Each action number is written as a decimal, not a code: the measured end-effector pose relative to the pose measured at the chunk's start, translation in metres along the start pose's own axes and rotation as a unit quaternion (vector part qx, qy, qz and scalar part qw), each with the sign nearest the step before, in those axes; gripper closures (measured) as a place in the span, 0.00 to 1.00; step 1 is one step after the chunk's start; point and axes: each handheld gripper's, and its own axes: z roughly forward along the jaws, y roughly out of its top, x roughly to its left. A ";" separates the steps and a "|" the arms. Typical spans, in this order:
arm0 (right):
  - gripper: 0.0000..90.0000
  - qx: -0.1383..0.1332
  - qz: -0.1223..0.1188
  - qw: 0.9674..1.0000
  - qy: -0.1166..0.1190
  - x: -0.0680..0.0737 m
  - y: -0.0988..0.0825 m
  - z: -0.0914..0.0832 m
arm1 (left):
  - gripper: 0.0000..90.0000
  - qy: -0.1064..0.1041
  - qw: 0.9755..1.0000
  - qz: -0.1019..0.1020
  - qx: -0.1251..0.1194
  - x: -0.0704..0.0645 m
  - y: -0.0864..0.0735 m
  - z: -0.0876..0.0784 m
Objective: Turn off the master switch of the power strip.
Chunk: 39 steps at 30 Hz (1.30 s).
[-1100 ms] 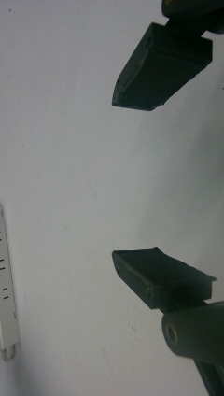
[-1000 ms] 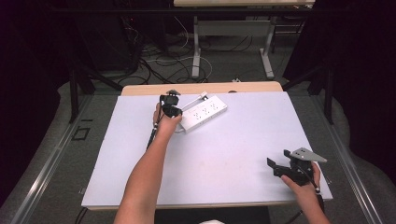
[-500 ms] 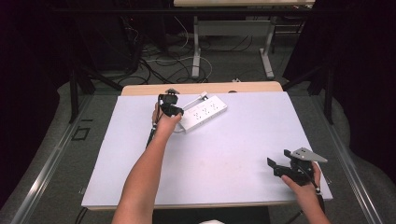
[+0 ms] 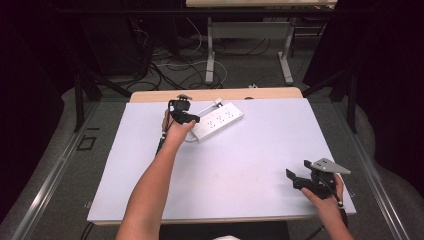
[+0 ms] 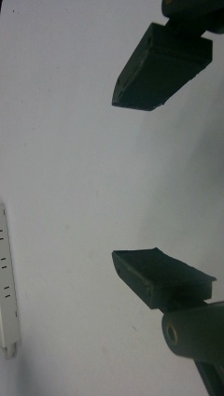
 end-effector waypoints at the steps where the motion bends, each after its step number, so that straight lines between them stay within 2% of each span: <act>1: 0.23 -0.002 -0.001 1.000 0.001 0.000 0.000 0.001 | 0.56 0.001 1.000 0.004 -0.003 0.000 0.000 0.000; 3: 0.23 -0.001 -0.007 1.000 0.004 -0.001 0.000 0.001 | 0.53 0.003 1.000 -0.001 -0.007 0.000 0.000 0.000; 5: 0.23 -0.001 -0.007 1.000 0.005 -0.001 0.000 0.001 | 0.48 0.006 1.000 0.006 -0.011 0.002 0.001 -0.001; 7: 0.23 -0.003 -0.002 1.000 0.002 0.000 0.000 0.001 | 0.44 0.007 1.000 0.000 -0.020 0.002 0.000 -0.002; 11: 0.23 -0.004 0.001 1.000 0.003 0.000 0.000 0.000 | 0.37 0.014 0.999 0.011 -0.031 0.004 0.001 -0.006; 13: 0.23 -0.001 0.000 1.000 0.006 0.000 0.000 0.000 | 0.34 0.011 0.999 0.009 -0.037 0.006 0.002 -0.007; 17: 0.23 -0.006 -0.001 1.000 0.001 0.000 0.000 0.000 | 0.32 0.011 0.999 0.022 -0.046 0.008 0.003 -0.010; 18: 0.23 -0.018 0.002 1.000 -0.001 0.001 0.000 0.002 | 0.31 0.014 0.998 0.026 -0.048 0.008 0.003 -0.010; 19: 0.23 0.001 -0.002 1.000 0.003 0.000 0.001 -0.002 | 0.31 0.022 0.998 0.033 -0.049 0.008 0.003 -0.011; 21: 0.23 0.001 -0.002 1.000 0.003 0.000 0.001 -0.001 | 0.30 0.027 0.998 0.039 -0.051 0.008 0.003 -0.011; 26: 0.23 -0.005 -0.002 1.000 0.002 0.000 0.000 0.000 | 0.28 0.028 0.998 0.025 -0.044 0.008 0.003 -0.012; 28: 0.23 0.001 -0.002 1.000 0.003 0.000 0.000 -0.001 | 0.25 0.030 0.998 0.027 -0.047 0.009 0.003 -0.012; 31: 0.23 -0.004 -0.007 1.000 -0.001 0.000 0.001 -0.001 | 0.18 0.027 0.998 0.006 -0.050 0.010 0.002 -0.012; 33: 0.23 -0.007 -0.007 1.000 0.000 0.000 0.000 0.000 | 0.16 0.026 0.998 -0.001 -0.050 0.011 0.002 -0.012; 38: 0.23 -0.005 -0.007 1.000 -0.001 -0.001 0.000 -0.001 | 0.03 0.021 0.999 -0.013 -0.048 0.014 0.001 -0.013; 39: 0.23 -0.007 -0.007 1.000 0.000 -0.001 0.000 -0.001 | 0.01 0.016 0.998 -0.020 -0.051 0.013 0.000 -0.013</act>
